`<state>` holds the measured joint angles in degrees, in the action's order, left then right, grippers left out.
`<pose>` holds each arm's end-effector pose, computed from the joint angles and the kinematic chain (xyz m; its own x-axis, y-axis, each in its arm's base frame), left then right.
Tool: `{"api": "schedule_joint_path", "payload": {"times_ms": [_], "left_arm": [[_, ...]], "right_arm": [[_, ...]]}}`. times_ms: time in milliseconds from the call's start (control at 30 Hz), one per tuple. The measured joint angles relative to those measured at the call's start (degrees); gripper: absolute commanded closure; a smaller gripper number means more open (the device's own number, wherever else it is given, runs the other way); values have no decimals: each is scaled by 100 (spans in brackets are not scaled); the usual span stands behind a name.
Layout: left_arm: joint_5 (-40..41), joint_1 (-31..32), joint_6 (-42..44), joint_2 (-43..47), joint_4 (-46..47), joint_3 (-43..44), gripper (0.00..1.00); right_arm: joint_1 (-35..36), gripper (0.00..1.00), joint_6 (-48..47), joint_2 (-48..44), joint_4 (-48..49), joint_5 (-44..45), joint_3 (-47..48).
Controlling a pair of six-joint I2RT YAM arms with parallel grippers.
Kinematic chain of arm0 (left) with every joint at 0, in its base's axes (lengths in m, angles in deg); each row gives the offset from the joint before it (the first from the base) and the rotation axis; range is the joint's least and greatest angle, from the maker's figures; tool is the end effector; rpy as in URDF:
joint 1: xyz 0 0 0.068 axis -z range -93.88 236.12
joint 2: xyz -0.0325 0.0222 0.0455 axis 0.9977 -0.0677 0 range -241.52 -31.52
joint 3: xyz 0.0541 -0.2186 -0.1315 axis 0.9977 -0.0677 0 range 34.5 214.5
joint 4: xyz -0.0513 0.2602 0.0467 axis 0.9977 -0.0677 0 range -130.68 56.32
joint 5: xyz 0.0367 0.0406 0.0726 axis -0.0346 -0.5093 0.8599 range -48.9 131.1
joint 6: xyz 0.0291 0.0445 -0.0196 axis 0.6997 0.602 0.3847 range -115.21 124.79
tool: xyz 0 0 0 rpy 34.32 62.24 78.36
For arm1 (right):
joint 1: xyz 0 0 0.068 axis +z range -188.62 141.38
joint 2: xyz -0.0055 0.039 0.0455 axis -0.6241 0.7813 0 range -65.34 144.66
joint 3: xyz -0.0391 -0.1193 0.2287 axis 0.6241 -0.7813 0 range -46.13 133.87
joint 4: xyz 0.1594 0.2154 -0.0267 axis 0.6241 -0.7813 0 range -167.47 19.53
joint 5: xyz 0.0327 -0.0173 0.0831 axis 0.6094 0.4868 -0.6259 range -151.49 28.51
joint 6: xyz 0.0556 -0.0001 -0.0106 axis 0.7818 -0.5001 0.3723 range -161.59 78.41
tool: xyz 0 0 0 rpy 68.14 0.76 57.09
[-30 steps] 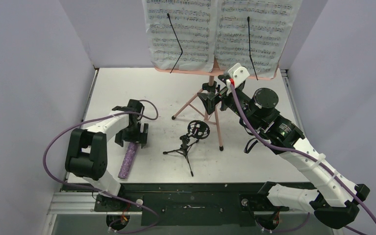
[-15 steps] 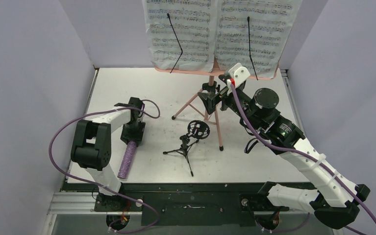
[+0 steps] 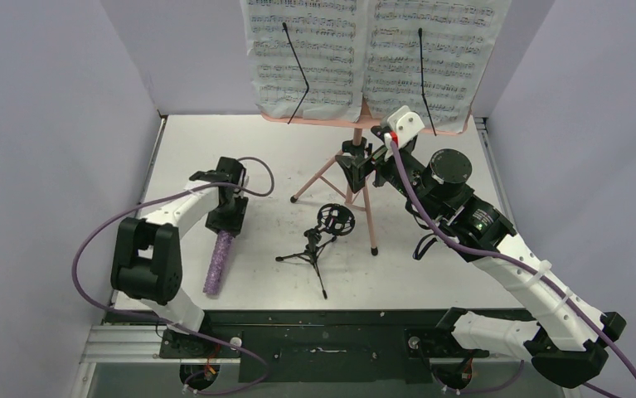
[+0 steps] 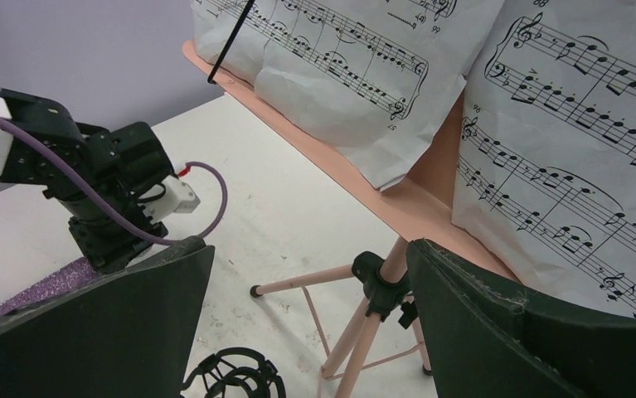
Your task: Set up the instrument practice props
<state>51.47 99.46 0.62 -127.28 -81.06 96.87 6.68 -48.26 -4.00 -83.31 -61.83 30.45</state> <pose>0.3012 -0.0640 0.1629 -0.9724 0.1571 -0.1728 0.1286 0.9778 0.1656 0.1697 0.1718 0.4636 0.1123 -0.0518 -0.9923 -0.7067 0.6979 -0.1164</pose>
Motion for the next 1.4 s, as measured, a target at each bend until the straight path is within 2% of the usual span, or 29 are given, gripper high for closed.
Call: {"api": "schedule_joint_path", "payload": {"times_ms": [33,200,433,667,833,1033,1233,1400], "left_arm": [[-4,15,-2,140,-4,44,91],[-160,50,-72,1185,96,354,100],[-1014,50,-483,2691,507,391,100],[-1808,66,-767,4468,1751,-391,100],[-2168,70,-713,5300,2485,-599,100],[-3335,70,-409,5501,3091,-597,100],[-4784,76,-260,5060,3296,-457,100],[-5563,83,-264,4784,3475,-444,100]], "right_arm": [[0,10,13,0,4,0,0],[0,10,118,0,50,-57,0],[0,10,264,26,160,-221,0],[0,10,444,203,275,-555,0],[0,10,509,323,295,-920,0],[0,10,595,494,372,-1591,55],[0,9,754,728,557,-2481,256],[0,6,1040,1019,822,-3383,570]]}}
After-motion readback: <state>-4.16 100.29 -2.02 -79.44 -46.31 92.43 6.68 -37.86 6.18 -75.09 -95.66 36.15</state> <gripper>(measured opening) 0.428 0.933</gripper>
